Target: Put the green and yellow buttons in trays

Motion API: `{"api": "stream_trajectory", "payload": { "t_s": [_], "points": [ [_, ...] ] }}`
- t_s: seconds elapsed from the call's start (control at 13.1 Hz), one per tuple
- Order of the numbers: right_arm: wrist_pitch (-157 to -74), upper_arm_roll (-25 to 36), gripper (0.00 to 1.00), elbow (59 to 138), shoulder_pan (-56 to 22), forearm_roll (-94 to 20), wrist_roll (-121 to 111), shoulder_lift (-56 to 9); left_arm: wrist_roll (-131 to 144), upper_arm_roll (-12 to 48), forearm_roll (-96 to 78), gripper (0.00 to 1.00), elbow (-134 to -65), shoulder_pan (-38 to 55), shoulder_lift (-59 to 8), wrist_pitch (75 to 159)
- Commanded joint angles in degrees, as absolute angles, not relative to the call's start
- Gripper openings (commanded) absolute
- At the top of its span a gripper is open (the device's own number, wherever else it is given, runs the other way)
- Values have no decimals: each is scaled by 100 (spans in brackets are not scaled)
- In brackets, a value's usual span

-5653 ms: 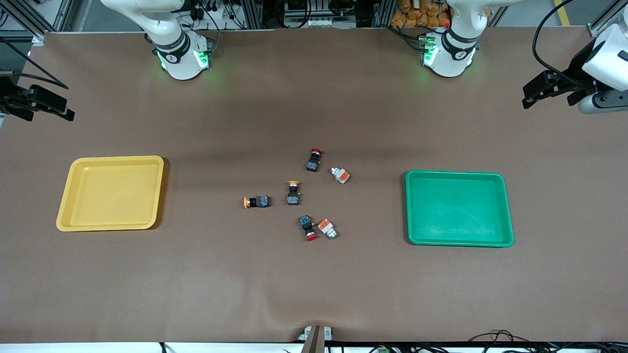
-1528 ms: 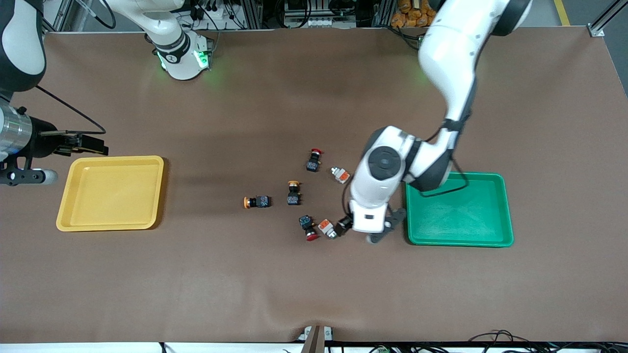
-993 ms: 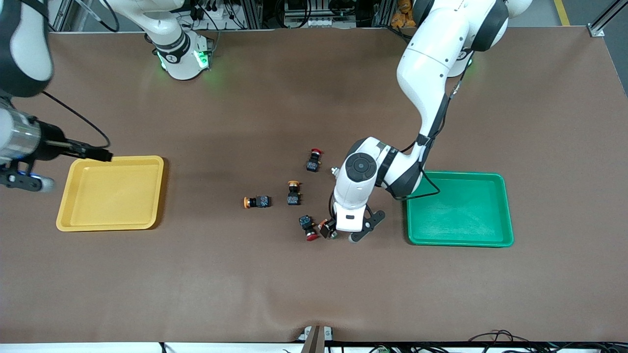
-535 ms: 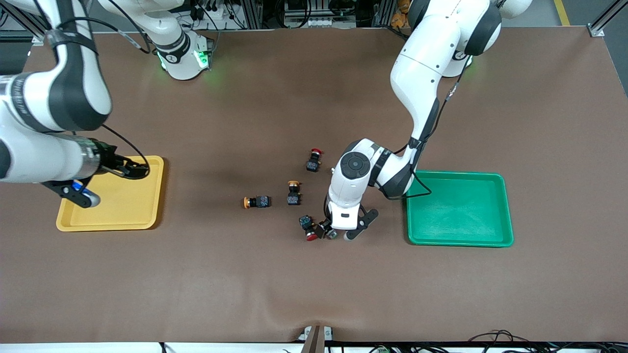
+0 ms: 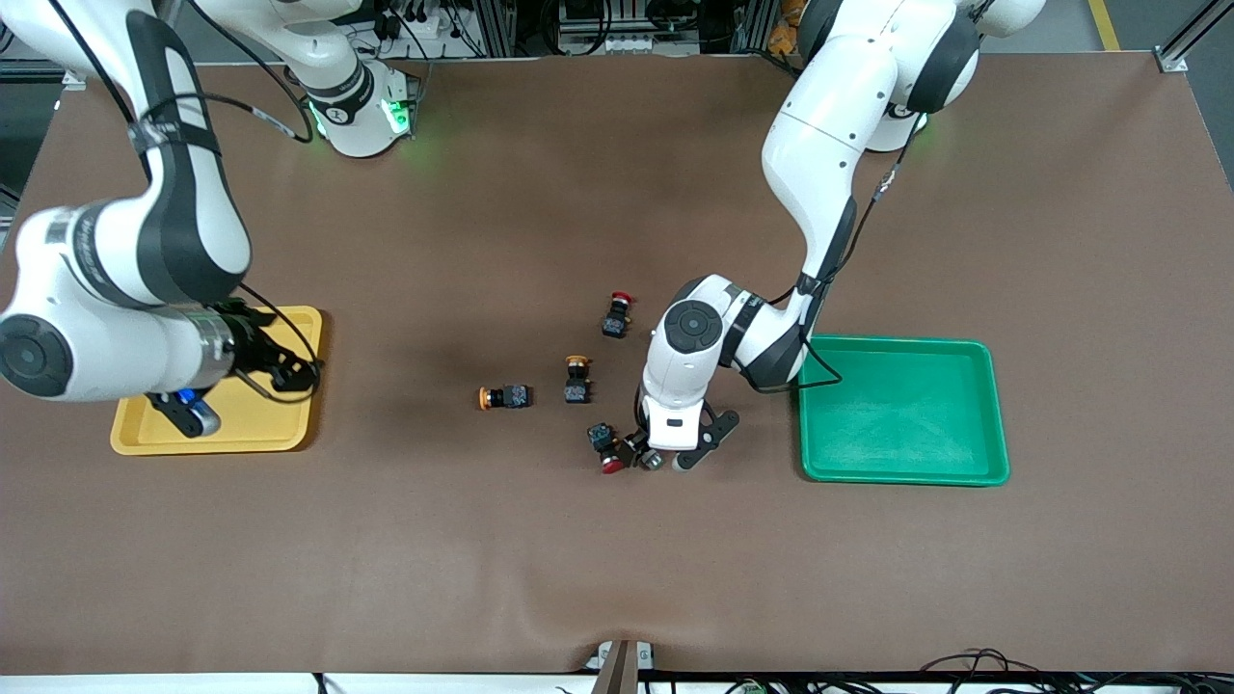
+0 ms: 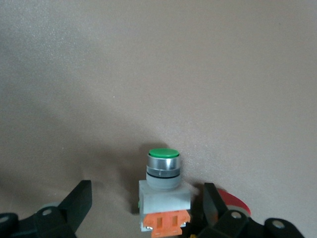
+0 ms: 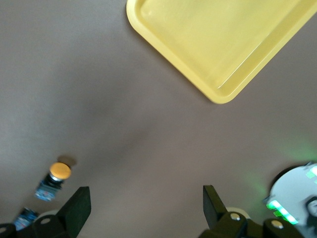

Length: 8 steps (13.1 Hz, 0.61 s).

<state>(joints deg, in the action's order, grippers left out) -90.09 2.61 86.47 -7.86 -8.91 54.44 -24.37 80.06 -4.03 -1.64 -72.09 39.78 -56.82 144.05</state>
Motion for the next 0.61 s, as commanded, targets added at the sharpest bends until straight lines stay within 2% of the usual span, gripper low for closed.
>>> {"api": "stream_trajectory", "payload": {
  "t_s": [0.0, 0.31, 0.38, 0.53],
  "points": [
    [-9288, 255, 100, 8464, -966, -1002, 6317, -2654, 8174, -475, -62, 95, -7014, 4043, -5845, 14458],
    [-10464, 106, 100, 8490, -1510, -1519, 7599, -3329, 8121, -466, -62, 77, -7014, 4052, -5854, 14475],
    [-10720, 79, 100, 8516, -1642, -1529, 7907, -3462, 8130, -466, -62, 69, -7014, 4052, -5854, 14476],
    [-11281, 88, 100, 8517, -1932, -1494, 8260, -3760, 8086, -466, -62, 30, -7014, 4052, -5854, 14476]
  ]
}}
